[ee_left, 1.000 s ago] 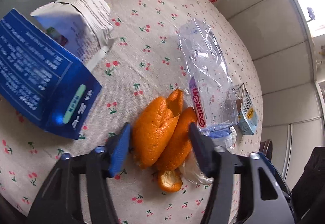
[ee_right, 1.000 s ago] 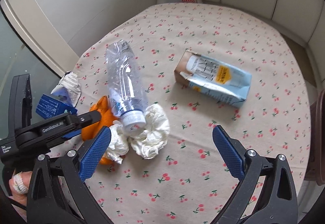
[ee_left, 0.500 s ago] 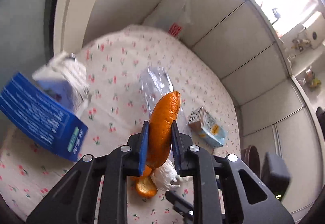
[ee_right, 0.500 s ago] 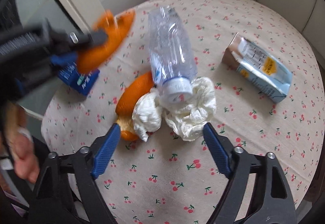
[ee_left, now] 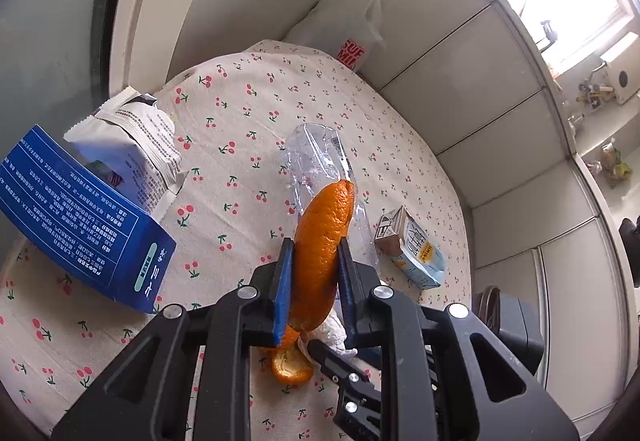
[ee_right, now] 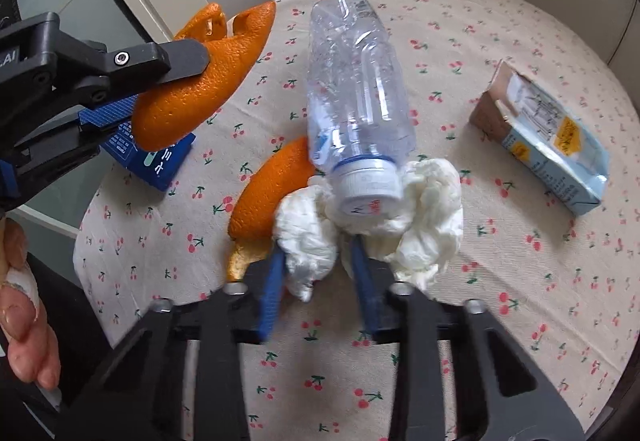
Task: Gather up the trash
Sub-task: 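Grasp the orange peel with the left gripper while the right grasps the white tissue, then carry the peel and tissue over the brown bin and open both grippers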
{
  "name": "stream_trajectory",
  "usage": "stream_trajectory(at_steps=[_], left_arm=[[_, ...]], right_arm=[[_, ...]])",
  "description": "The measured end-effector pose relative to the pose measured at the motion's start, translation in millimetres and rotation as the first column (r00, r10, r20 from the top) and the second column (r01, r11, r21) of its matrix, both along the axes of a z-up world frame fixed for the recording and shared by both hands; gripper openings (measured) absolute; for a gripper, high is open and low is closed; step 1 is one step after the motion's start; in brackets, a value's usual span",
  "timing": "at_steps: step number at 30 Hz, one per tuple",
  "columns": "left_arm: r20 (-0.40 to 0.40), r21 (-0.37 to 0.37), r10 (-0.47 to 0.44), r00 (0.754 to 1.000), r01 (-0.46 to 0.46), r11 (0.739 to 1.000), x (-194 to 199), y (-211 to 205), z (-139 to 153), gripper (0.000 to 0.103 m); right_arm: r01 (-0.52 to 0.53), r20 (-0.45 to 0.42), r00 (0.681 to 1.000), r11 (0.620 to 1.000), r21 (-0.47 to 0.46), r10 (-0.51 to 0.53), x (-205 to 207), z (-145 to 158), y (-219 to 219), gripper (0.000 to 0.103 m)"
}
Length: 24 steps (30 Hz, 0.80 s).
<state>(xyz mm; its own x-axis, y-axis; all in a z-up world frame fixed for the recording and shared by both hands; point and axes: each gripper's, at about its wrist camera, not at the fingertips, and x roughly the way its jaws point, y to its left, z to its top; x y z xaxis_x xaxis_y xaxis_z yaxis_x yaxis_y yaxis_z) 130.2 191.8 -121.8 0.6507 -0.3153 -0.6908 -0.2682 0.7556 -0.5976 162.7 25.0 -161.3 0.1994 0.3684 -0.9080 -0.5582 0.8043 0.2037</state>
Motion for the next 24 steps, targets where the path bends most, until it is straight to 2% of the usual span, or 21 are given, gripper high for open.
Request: stream_trajectory(at_steps=[5, 14, 24], left_arm=[[0.002, 0.004, 0.007, 1.000, -0.007, 1.000, -1.2, 0.5, 0.8, 0.021], [0.014, 0.027, -0.007, 1.000, 0.007, 1.000, -5.7, -11.8, 6.1, 0.021], [0.014, 0.053, -0.081, 0.997, 0.080, 0.995, -4.9, -52.1, 12.4, 0.021]], right_arm=[[-0.009, 0.013, 1.000, 1.000, 0.018, 0.008, -3.1, 3.9, 0.5, 0.020], [0.006, 0.061, 0.998, 0.998, 0.059, -0.010, -14.4, 29.8, -20.9, 0.020], [0.134, 0.133, 0.981, 0.990, 0.050, -0.139, -19.7, 52.3, -74.8, 0.020]])
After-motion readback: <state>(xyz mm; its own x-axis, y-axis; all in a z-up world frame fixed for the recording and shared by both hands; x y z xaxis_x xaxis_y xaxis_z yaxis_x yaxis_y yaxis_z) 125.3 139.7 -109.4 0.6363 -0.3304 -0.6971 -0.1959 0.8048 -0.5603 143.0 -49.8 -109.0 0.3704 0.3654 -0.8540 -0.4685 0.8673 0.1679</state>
